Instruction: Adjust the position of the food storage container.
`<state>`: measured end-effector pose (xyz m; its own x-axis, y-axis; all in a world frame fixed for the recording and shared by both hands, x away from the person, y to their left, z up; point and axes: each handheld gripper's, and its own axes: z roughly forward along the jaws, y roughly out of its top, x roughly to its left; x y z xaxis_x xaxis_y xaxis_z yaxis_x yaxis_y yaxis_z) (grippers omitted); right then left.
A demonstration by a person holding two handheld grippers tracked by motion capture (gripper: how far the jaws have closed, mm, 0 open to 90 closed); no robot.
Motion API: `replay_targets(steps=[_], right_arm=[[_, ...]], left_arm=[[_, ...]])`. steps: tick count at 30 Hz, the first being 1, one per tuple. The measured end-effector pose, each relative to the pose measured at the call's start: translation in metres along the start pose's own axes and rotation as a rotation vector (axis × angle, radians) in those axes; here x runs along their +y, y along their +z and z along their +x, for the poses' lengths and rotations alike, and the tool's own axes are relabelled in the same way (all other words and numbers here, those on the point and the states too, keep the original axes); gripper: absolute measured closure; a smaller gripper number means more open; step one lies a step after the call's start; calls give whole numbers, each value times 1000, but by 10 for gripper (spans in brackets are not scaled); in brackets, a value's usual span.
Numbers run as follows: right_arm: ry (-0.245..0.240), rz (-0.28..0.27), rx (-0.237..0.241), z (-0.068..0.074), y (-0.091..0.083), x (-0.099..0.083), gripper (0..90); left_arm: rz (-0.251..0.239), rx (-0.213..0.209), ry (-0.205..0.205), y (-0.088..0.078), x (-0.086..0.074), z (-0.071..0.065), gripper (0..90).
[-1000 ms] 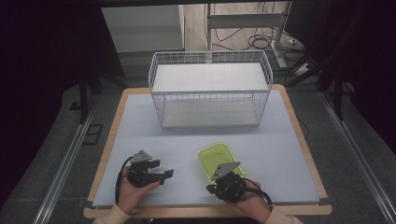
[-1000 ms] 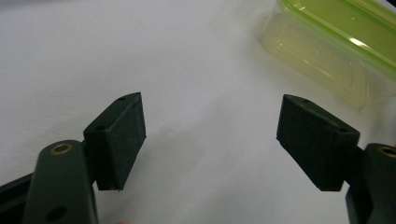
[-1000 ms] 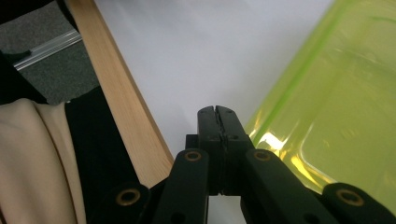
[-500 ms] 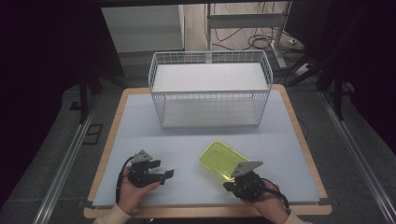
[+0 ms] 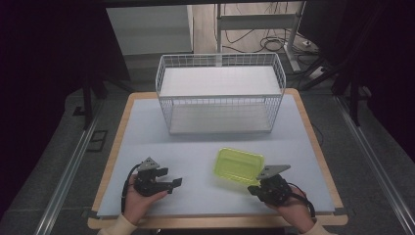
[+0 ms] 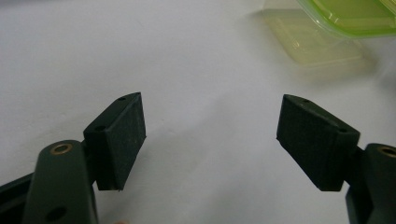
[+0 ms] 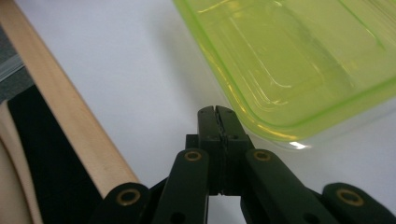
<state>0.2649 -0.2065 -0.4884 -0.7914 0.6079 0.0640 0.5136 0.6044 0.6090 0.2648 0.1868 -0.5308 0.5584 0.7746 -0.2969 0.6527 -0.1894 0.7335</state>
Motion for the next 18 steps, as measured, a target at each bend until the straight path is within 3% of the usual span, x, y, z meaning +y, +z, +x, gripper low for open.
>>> replay_targets(steps=[9,18], right_arm=[[38,-11,-35,-17,-1,-3,900],[65,-16,-59,-24,-1,-6,900]], left_arm=[[-4,2,-4,-1,0,0,237],[-4,2,3,-1,0,-1,238]])
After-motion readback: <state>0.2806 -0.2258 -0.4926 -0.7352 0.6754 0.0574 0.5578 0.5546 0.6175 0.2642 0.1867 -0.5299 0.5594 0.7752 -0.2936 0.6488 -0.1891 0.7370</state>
